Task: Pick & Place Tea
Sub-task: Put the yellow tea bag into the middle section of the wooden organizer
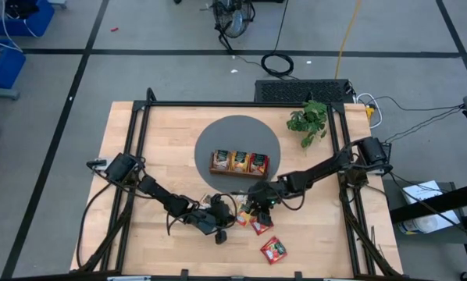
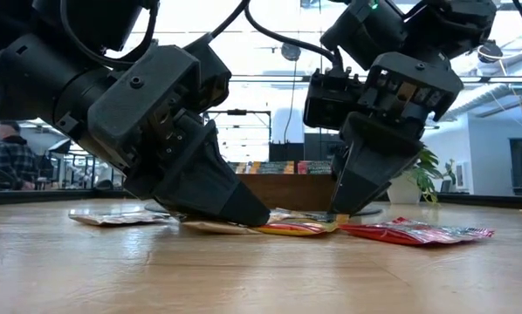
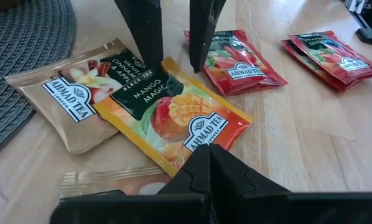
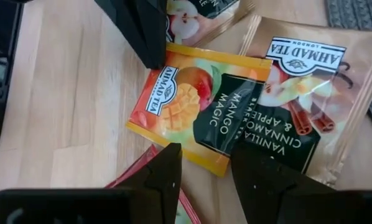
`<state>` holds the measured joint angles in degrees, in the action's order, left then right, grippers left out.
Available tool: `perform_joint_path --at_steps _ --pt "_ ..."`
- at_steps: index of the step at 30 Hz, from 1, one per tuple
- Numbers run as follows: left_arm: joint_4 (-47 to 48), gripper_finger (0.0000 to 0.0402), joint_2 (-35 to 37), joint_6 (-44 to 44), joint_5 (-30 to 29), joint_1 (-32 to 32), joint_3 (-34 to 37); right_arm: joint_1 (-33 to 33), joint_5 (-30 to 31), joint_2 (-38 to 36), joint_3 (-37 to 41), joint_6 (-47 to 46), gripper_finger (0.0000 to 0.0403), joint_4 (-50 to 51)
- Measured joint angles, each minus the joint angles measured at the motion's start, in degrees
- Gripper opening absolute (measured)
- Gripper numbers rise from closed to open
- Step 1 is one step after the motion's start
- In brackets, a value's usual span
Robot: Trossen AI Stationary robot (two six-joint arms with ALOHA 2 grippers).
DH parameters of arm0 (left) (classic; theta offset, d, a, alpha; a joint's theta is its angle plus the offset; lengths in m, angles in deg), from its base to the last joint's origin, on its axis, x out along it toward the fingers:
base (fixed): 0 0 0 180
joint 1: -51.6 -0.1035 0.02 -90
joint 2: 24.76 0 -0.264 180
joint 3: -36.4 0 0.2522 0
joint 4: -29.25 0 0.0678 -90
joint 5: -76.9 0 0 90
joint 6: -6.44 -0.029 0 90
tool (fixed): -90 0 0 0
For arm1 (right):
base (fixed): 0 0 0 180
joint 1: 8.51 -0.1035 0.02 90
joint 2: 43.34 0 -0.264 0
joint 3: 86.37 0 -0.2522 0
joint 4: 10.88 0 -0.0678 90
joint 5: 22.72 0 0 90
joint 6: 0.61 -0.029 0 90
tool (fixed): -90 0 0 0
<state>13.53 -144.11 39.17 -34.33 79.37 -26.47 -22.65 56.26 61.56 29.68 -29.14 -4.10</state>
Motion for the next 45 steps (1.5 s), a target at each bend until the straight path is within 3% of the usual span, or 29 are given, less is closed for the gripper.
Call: perform_joint_path --at_steps 8,14,18,33,45 --pt "-0.7 0.0017 -0.1 -0.7 0.0 0.0 0.0 -0.1 -0.7 0.0 0.1 3.1 0.0119 2.5" --pt "-1.2 0.0004 -0.1 -1.6 -0.1 0.0 0.0 -0.2 0.6 0.1 0.1 4.6 0.0052 1.0" --pt "-1.3 0.0016 -0.2 -1.5 -0.1 0.0 0.0 -0.2 0.7 0.1 0.1 5.5 0.0006 1.0" --pt "-7.3 0.0026 0.9 -18.5 0.8 2.1 0.2 -1.4 6.9 -2.8 -2.1 12.8 0.0000 1.0" --pt "-4.3 0.0026 5.4 -19.2 0.6 3.9 0.1 -2.5 10.9 -4.2 -8.5 14.8 0.0000 11.3"
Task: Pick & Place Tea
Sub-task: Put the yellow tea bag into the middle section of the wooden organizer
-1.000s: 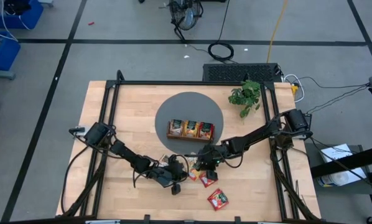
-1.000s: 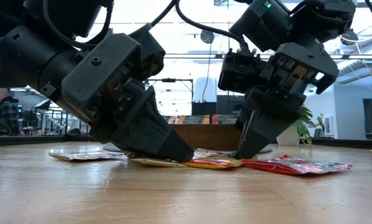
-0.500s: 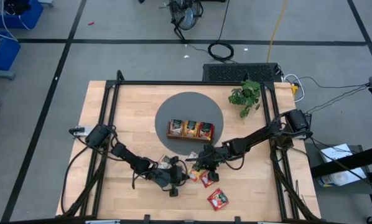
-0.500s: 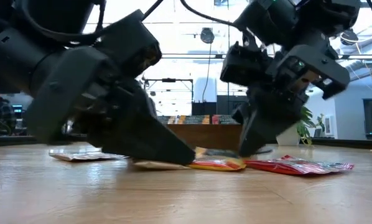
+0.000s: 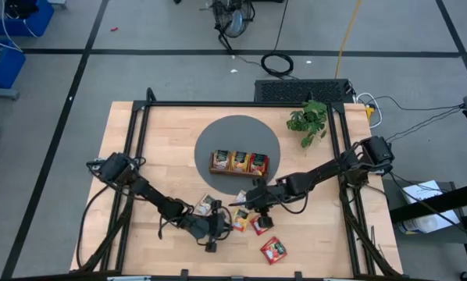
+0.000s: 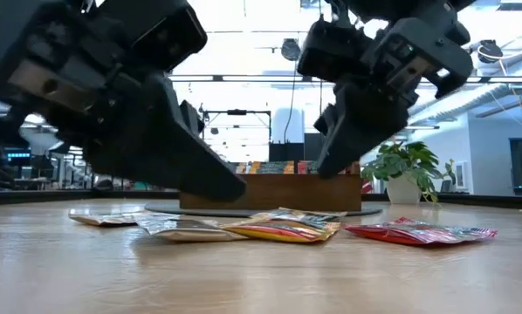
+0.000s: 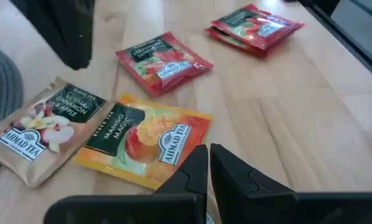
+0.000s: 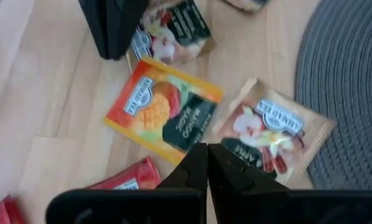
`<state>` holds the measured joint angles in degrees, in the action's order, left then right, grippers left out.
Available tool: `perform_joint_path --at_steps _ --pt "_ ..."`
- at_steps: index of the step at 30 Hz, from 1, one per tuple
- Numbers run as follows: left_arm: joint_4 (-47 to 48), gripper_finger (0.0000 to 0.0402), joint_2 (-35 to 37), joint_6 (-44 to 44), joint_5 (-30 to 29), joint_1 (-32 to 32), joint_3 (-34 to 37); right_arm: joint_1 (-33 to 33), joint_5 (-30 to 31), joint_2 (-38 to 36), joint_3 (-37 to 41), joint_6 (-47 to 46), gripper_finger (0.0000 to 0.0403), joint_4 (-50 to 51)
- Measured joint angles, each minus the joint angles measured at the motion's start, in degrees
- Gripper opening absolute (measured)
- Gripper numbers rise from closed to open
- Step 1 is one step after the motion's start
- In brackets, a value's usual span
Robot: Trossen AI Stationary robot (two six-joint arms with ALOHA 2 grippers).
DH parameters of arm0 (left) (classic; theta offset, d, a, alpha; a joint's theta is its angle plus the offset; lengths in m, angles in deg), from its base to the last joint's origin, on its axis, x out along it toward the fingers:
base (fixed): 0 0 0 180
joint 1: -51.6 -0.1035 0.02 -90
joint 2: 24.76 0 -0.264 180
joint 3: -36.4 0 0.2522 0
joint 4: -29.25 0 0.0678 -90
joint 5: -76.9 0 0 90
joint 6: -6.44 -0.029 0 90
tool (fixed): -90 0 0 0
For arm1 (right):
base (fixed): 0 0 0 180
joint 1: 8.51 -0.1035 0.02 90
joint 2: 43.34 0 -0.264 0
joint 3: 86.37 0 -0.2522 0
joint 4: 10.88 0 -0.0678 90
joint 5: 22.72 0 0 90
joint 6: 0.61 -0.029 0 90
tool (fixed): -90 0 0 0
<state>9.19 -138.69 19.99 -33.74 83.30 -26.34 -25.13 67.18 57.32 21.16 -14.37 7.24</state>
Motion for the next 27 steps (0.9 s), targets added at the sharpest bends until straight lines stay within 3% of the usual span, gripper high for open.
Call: perform_joint_path --at_steps 5,13,20,27 --pt "-0.5 0.0026 -0.4 3.4 -0.3 -1.6 -0.1 -0.7 -0.2 0.0 3.0 -3.3 0.0000 -1.1" --pt "-0.7 0.0026 -4.6 10.1 1.3 -3.6 -0.3 -1.1 -4.6 0.0 10.3 -9.3 0.0039 -17.6" --pt "1.5 0.0026 -4.9 13.2 1.8 -4.2 -0.4 -0.6 -6.8 0.0 12.2 -15.9 0.0082 -17.4" --pt "1.8 0.0026 -4.9 13.4 1.5 -4.2 -0.4 0.5 -8.9 0.1 13.0 -21.2 0.0100 -15.8"
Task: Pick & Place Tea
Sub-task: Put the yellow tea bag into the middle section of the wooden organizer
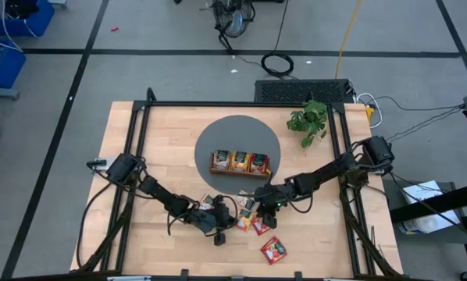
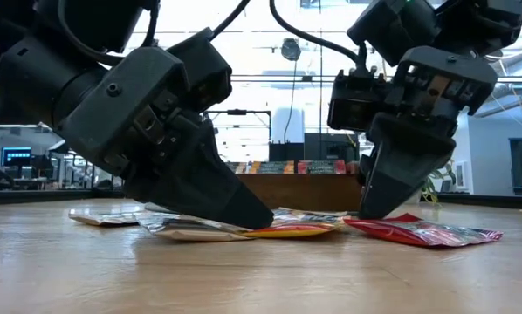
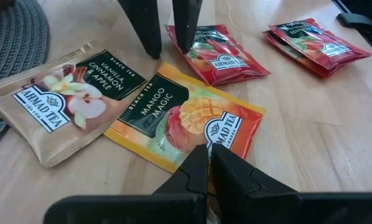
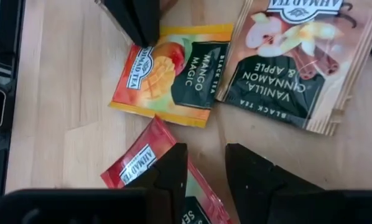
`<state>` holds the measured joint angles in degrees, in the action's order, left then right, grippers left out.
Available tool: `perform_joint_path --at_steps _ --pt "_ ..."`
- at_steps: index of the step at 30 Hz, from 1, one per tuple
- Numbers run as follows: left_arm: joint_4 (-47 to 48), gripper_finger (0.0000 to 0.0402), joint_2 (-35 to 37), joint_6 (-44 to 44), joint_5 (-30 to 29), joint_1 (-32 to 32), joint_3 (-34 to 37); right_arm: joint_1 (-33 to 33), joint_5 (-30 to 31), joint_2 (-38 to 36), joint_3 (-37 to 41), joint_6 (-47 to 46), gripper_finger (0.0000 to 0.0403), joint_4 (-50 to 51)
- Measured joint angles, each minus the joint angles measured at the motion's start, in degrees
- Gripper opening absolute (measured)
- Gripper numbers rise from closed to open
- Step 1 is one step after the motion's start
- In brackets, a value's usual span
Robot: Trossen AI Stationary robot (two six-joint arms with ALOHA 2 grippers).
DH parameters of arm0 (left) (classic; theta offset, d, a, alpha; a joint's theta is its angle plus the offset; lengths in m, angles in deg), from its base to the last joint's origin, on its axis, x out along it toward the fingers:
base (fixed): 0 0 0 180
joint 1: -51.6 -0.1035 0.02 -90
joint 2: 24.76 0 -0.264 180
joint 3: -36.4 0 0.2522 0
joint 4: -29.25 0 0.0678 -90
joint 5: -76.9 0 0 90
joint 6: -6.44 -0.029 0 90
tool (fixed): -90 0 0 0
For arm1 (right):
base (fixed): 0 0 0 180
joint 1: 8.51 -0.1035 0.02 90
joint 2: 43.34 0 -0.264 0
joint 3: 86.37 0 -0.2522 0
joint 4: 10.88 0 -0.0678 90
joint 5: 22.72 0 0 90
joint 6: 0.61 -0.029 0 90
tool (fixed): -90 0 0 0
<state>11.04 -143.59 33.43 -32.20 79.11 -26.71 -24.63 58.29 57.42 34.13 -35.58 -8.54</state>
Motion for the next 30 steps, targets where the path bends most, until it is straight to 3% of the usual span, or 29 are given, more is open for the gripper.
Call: perform_joint_path --at_steps 14,22,30 --pt "-1.2 0.0026 -0.2 -2.5 -3.1 -0.1 0.2 0.7 3.2 1.2 0.0 -0.4 0.0100 -2.6" --pt "-1.4 0.0026 -0.2 -2.9 -3.6 -0.3 0.2 0.8 1.6 7.7 -0.2 -1.6 0.0100 -13.9" --pt "-1.0 0.0026 -0.2 -2.8 -3.6 -0.2 0.2 0.9 -0.8 8.2 -0.1 -0.9 0.0090 -13.7"
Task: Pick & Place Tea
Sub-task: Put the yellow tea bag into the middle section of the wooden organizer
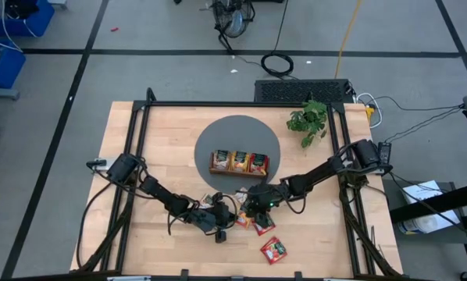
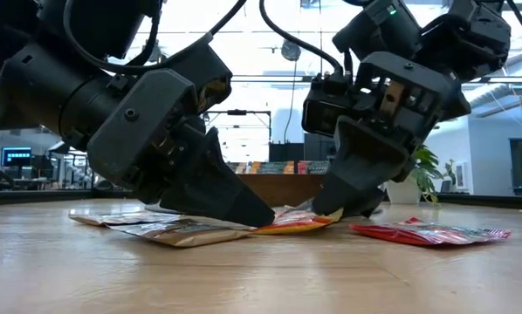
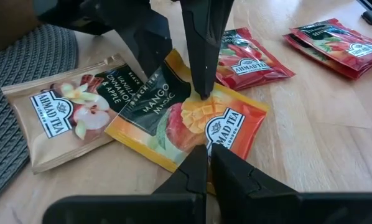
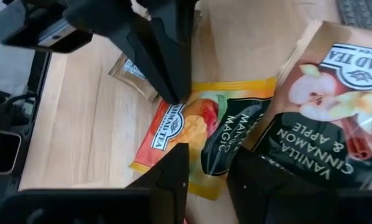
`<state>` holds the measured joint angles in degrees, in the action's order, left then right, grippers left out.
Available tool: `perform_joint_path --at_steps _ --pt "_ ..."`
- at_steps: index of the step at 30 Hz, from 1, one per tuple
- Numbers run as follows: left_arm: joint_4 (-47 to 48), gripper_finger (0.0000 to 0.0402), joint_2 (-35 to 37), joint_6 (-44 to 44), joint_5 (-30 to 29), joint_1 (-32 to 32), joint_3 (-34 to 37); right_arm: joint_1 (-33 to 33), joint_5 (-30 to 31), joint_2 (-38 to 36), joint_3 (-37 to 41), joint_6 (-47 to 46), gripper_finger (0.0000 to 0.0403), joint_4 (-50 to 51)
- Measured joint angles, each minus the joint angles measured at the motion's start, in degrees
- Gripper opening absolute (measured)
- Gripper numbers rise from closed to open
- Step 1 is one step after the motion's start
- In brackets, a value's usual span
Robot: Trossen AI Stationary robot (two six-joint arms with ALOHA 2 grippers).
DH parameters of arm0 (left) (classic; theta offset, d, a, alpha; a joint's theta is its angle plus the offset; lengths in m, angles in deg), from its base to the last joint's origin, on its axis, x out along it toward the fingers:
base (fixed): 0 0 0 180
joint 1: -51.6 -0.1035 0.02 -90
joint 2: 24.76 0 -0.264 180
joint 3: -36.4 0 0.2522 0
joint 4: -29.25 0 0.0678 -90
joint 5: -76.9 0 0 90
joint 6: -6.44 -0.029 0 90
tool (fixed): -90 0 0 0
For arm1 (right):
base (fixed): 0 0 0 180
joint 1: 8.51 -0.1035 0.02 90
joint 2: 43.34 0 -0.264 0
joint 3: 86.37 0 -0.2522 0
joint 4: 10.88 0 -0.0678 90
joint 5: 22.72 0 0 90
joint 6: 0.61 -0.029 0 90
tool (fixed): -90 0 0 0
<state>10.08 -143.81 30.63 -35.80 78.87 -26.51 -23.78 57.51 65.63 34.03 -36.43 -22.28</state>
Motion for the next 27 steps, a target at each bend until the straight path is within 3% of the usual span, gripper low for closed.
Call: perform_joint_path --at_steps 7,16,22,27 --pt "-2.4 0.0026 -0.2 -3.6 0.0 0.7 0.1 -0.2 -0.6 0.1 0.0 6.0 0.0011 -0.4" --pt "-10.5 0.0026 0.3 -14.2 0.7 3.0 0.2 -0.3 1.0 -5.0 0.4 14.0 0.0002 1.9" --pt "-10.6 0.0026 4.6 -15.9 0.3 4.5 0.1 -0.2 6.4 -12.1 0.2 22.2 0.0001 3.9" --pt "-2.6 0.0026 8.8 -14.4 0.0 7.0 0.1 1.6 16.2 -18.1 -3.1 32.7 0.0000 12.8"
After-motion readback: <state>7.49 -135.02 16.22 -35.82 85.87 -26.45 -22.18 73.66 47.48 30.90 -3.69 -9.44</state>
